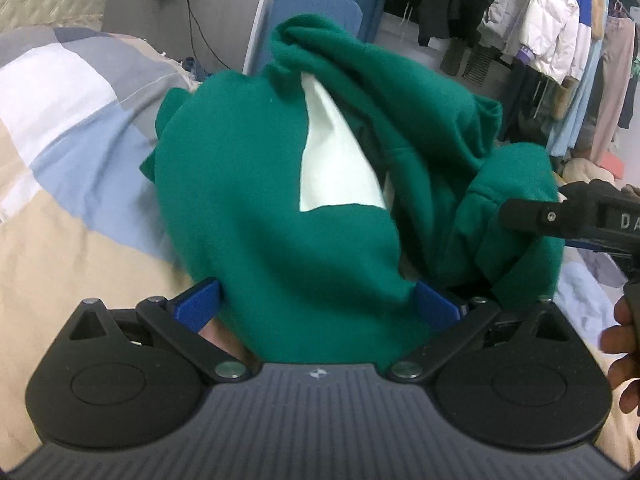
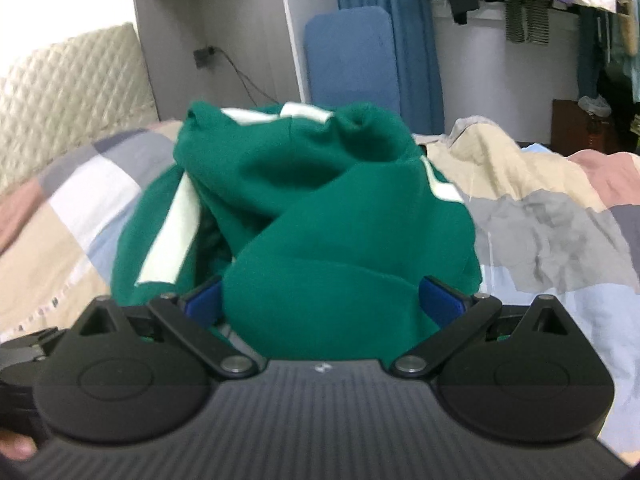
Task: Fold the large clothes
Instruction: 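Reach both grippers into the green hoodie and close on its fabric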
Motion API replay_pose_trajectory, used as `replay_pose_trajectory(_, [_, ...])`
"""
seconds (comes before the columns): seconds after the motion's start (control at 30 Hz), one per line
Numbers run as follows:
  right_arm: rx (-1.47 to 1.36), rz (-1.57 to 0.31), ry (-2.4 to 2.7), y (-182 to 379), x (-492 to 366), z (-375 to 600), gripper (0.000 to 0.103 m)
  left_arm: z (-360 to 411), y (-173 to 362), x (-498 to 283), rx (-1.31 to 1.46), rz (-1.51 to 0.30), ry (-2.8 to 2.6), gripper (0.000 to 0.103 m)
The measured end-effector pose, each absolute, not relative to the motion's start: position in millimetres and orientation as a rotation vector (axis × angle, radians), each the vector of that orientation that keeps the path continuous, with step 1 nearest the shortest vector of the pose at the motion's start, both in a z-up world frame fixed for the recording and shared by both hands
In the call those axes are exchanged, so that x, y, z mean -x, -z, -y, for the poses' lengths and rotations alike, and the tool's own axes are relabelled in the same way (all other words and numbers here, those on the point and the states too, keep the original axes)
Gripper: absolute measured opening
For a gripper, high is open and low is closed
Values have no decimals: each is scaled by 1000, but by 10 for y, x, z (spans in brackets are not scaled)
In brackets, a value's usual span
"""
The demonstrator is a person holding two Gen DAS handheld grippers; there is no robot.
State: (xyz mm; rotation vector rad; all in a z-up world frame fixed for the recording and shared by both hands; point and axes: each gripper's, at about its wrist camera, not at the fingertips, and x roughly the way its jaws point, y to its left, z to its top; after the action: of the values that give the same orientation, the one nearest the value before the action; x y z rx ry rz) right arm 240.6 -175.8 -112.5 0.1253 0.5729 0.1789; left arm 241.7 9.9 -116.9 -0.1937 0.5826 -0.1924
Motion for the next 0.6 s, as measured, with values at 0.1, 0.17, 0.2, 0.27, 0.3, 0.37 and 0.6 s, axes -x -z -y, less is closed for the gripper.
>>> replay_pose_trajectory(0.1, [-124,-566,-201,1196,-2485,1714,103,-105,1267,-2513,210,-586,206,102])
replay_pose_trajectory(0.17, [-107,-571,-194,1258,-2532,1674,98,-107,1305,-2546,206,-590,190,94])
replay_pose_trajectory(0.2, [-97,-576,-189,1277,-2540,1661,93,-104,1308,-2552,202,-593,177,87])
replay_pose_trajectory(0.27, [-61,-587,-181,1323,-2571,1607,68,-103,1302,-2555,201,-595,166,76])
replay_pose_trajectory(0.3, [-45,-596,-159,1333,-2571,1599,52,-101,1300,-2554,193,-600,157,64])
replay_pose_trajectory(0.37, [-50,-602,-134,1313,-2533,1632,27,-136,1289,-2533,203,-613,142,44])
replay_pose_trajectory(0.6, [-87,-558,-27,1046,-2349,1908,14,-482,1102,-2352,300,-588,51,8])
